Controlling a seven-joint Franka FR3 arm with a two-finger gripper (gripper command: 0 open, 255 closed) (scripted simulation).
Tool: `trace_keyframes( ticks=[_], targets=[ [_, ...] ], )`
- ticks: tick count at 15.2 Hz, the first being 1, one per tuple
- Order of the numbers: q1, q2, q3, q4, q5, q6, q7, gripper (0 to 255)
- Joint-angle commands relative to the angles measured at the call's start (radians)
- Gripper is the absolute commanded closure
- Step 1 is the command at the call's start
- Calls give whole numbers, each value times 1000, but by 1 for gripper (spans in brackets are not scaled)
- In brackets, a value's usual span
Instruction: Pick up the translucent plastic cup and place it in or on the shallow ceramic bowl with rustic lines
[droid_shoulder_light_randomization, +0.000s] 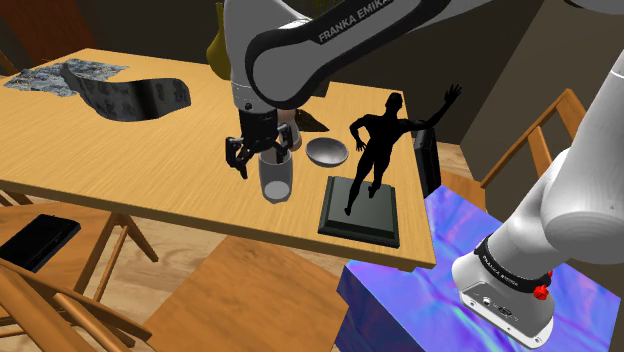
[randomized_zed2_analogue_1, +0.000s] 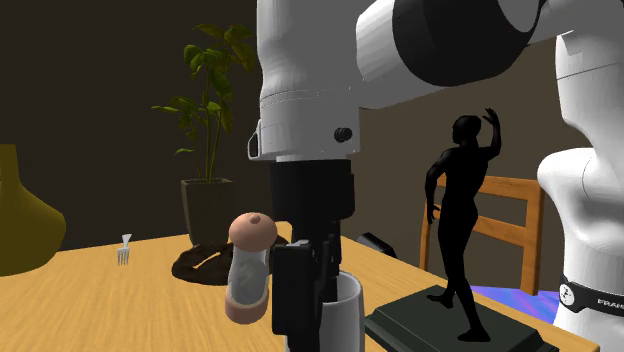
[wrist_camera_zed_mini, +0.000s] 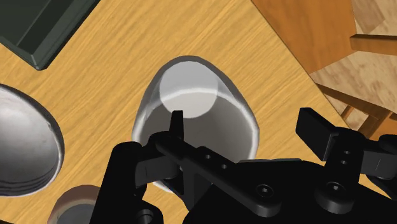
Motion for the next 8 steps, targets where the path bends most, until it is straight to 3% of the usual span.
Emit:
trace_keyframes(
  ticks=[1,7,8],
  targets=[
    [1,5,0,-2,-3,8,2,0],
    [1,5,0,-2,-3,7,2,0],
    [1,5,0,-2,-2,8,2,255]
  ],
)
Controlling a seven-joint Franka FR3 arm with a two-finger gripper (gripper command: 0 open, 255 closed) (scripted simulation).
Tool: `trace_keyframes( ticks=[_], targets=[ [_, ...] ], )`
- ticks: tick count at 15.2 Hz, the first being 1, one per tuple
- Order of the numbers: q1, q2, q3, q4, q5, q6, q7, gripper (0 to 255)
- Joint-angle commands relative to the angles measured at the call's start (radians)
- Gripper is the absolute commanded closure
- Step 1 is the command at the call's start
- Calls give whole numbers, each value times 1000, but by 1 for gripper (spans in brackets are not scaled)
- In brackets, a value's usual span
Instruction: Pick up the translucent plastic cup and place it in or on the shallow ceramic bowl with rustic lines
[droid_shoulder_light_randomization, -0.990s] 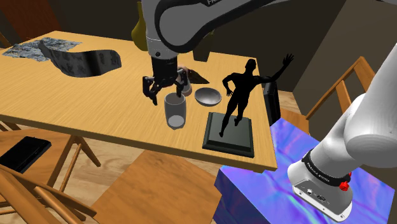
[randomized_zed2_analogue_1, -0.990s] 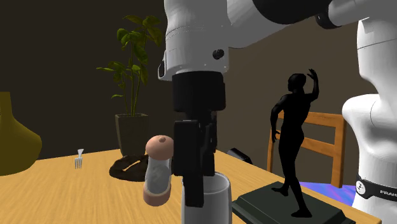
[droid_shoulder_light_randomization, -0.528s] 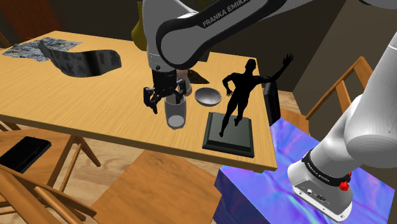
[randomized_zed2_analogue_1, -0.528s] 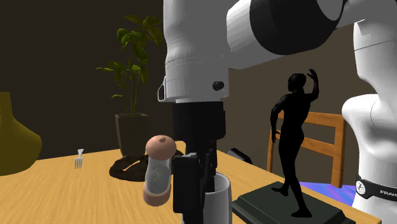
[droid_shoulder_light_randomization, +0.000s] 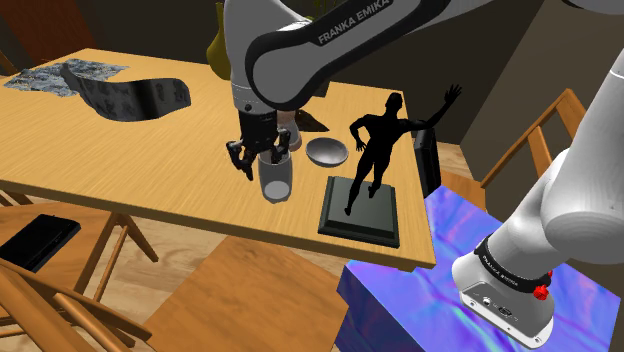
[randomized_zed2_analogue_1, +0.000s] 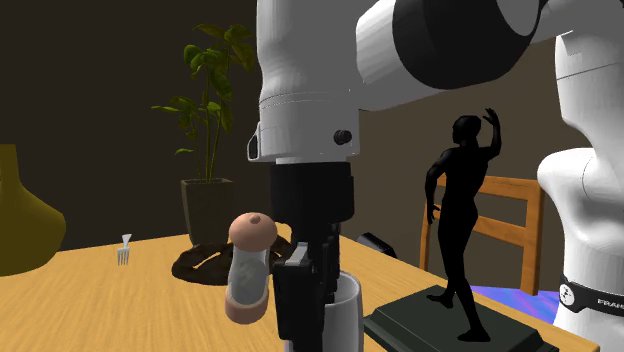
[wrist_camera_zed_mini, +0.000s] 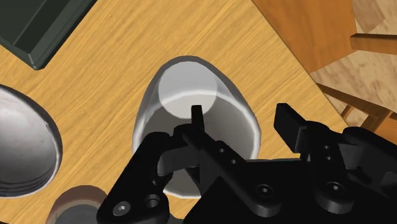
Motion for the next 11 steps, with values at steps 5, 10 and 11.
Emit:
trace_keyframes(
  ticks=[5,10,11],
  targets=[
    [0,0,0,-2,1,0,0,255],
    [-1,-5,1,5,3,-12,-2,255],
    [-2,-12,2,11,6,-24,-3,255]
  ],
)
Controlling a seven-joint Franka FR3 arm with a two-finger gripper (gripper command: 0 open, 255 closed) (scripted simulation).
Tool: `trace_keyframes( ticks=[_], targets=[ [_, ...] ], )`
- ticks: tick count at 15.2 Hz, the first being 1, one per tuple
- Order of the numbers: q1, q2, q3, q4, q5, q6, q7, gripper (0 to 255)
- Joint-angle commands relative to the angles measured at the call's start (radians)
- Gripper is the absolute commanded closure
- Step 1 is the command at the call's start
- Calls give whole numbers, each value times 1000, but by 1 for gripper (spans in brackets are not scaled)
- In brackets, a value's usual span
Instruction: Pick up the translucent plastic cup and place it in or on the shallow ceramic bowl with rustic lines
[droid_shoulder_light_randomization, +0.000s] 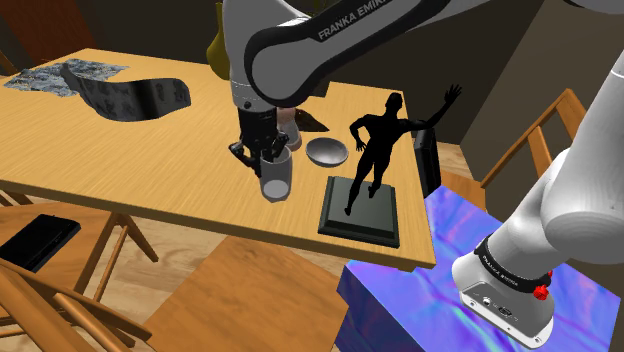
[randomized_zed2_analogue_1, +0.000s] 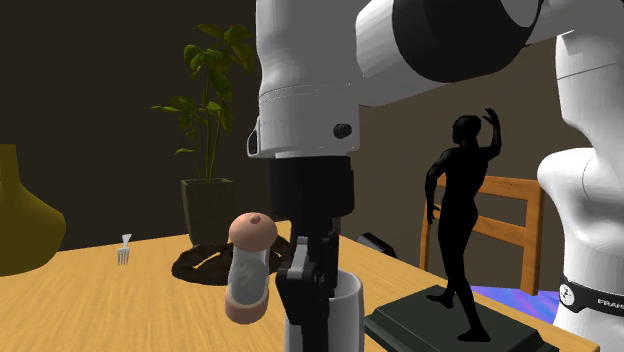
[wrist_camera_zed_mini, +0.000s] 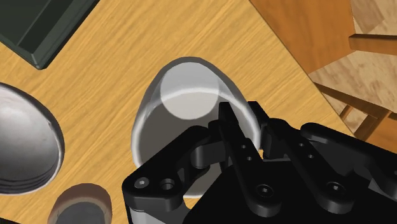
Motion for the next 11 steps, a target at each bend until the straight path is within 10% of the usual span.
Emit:
trace_keyframes(
  ticks=[1,11],
  targets=[
    [-2,-13,1,9,6,-22,-4,255],
    [-9,-66,6,84,30,-145,-14,255]
  ],
)
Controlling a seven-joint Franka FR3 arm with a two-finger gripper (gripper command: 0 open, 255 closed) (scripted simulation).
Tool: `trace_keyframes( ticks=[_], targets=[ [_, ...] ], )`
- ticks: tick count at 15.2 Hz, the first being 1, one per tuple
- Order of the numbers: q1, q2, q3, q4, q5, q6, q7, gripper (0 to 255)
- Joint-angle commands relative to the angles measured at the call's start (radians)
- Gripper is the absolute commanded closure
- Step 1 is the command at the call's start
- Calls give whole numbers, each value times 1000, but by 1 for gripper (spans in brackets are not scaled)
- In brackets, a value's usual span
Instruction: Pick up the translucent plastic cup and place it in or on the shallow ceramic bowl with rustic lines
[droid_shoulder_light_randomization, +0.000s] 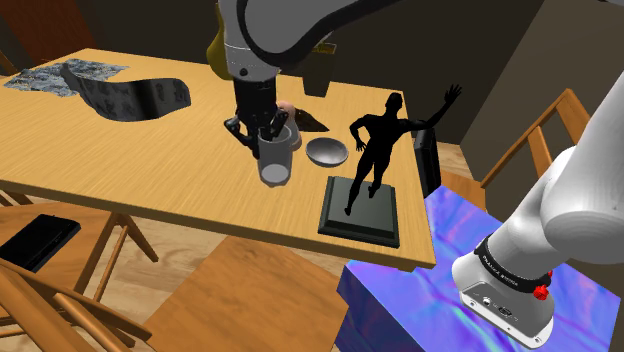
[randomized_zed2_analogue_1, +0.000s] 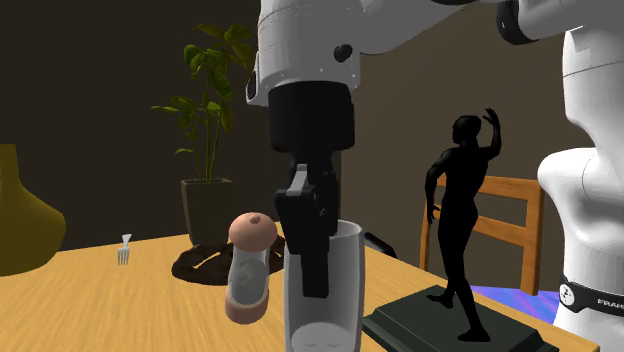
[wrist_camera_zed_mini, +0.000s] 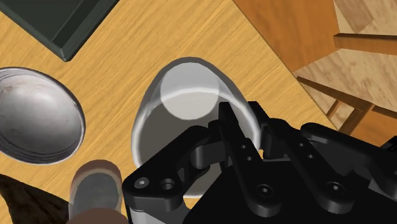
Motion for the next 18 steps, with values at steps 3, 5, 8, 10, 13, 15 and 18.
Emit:
trace_keyframes(
  ticks=[3,5,8,10,13,15,18],
  targets=[
    [-2,-18,1,34,7,-50,-2,255],
    [-2,-25,2,53,10,-76,-3,255],
    [-3,-33,2,84,14,-114,-4,255],
    [-3,-38,2,105,15,-139,-4,255],
    [-46,-94,-27,60,40,-150,-81,255],
    [-72,-126,-49,36,52,-159,-132,255],
    [-109,-166,-84,10,65,-176,-208,255]
  ],
)
